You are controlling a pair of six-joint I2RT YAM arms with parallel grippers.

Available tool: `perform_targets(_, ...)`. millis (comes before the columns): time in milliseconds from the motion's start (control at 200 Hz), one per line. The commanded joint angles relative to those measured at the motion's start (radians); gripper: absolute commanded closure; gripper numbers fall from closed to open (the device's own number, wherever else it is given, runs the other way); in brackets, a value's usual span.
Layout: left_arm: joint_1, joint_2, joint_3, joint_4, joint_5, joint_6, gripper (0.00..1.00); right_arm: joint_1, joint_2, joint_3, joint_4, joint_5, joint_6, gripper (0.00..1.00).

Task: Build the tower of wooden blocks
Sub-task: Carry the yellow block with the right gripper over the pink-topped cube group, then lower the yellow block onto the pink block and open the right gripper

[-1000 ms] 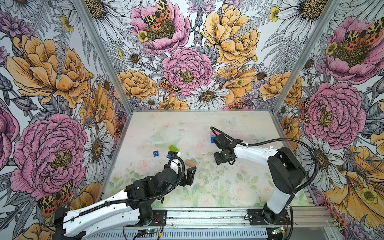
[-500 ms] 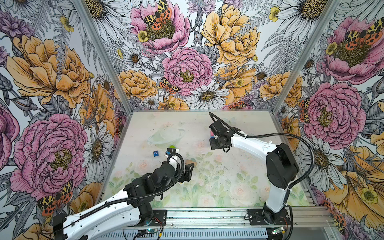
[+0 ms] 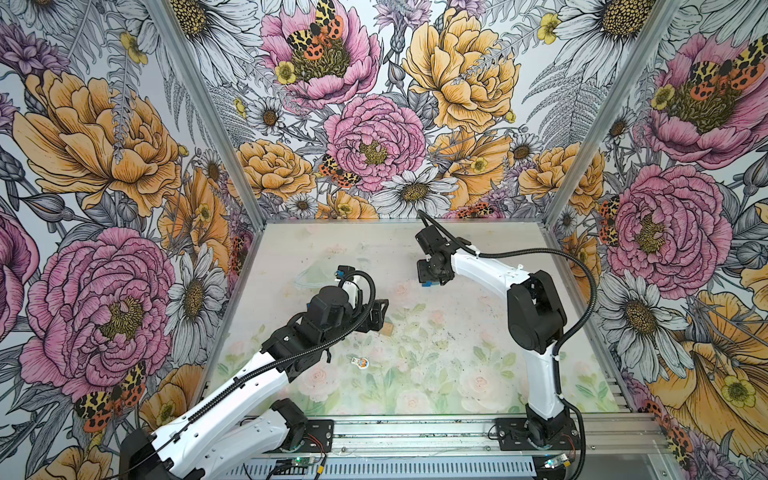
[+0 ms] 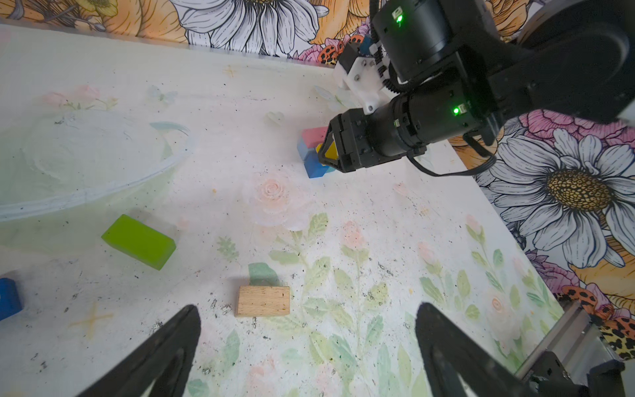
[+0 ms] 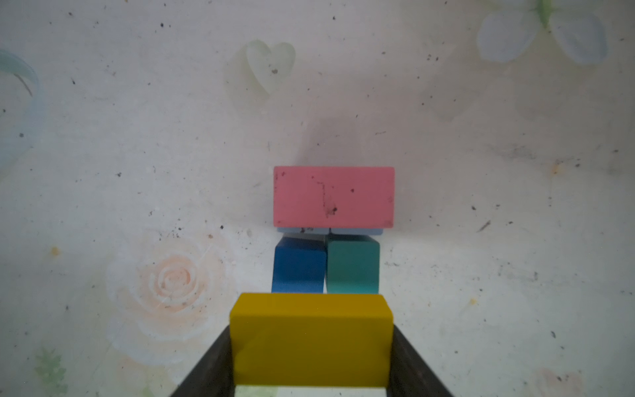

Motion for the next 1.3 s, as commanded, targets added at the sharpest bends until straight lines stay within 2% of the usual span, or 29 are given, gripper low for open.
perform_targets(0, 0.026, 0.025, 0.036, 0.048, 0.087, 0.038, 0.01, -0.012, 0.030, 0.064, -0.028, -0.004, 0.015, 0.44)
perform_targets(325, 0.055, 0.065, 0.030, 0.088, 0.129, 0.027, 0.01, -0.038, 0.061, 0.082, -0.039, -0.028, 0.008, 0.44)
perform_targets(1291, 0.091, 0.074, 0.016, 0.097, 0.143, 0.024, 0.01, -0.051, 0.150, 0.166, -0.060, -0.054, 0.004, 0.41)
